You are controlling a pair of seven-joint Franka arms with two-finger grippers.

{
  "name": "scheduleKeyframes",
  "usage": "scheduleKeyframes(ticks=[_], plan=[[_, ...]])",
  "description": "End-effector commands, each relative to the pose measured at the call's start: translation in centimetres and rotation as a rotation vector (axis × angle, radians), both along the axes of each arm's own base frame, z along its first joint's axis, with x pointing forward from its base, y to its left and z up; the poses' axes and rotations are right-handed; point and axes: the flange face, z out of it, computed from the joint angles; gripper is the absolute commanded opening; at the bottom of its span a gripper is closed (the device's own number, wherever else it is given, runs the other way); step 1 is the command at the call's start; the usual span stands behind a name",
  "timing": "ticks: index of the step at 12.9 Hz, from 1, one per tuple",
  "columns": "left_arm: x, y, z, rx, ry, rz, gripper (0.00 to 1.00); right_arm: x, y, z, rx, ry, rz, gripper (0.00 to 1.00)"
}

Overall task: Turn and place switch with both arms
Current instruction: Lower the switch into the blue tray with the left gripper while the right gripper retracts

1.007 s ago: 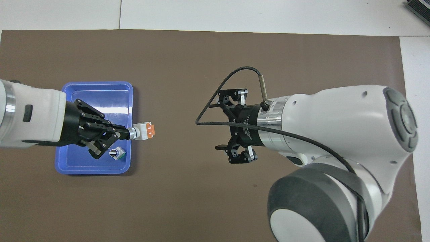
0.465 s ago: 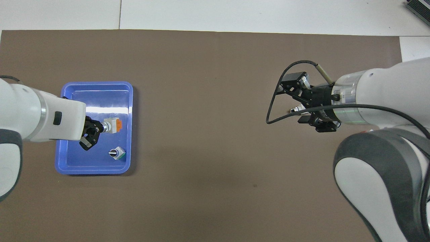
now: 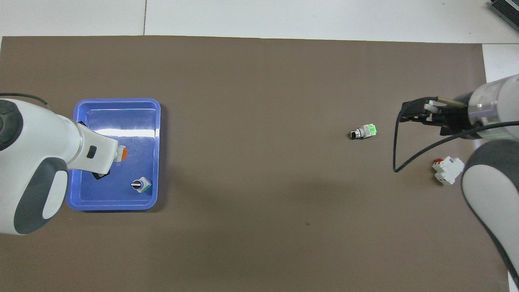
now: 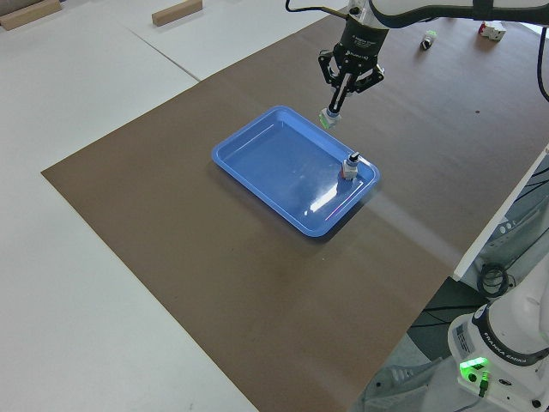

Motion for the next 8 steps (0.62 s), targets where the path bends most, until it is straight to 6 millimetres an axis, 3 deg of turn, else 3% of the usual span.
scheduleKeyframes(ticks=[1, 4, 8], plan=[[0.6, 1.5, -2.9, 0.04, 0.034, -0.157, 0.0, -0.8, -2.3, 2.8, -0.056, 0.025, 0.067, 1.0], [-0.6, 1.7, -6.2, 0.041, 0.085, -0.228, 0.0, -1.6, -3.0, 4.9, -0.082, 0.059, 0.12, 1.0], [-2.2, 1.7, -9.5, 0.034, 0.109, -0.345, 0.0, -2.1, -3.9, 4.6, -0.037, 0.1, 0.048, 1.0]])
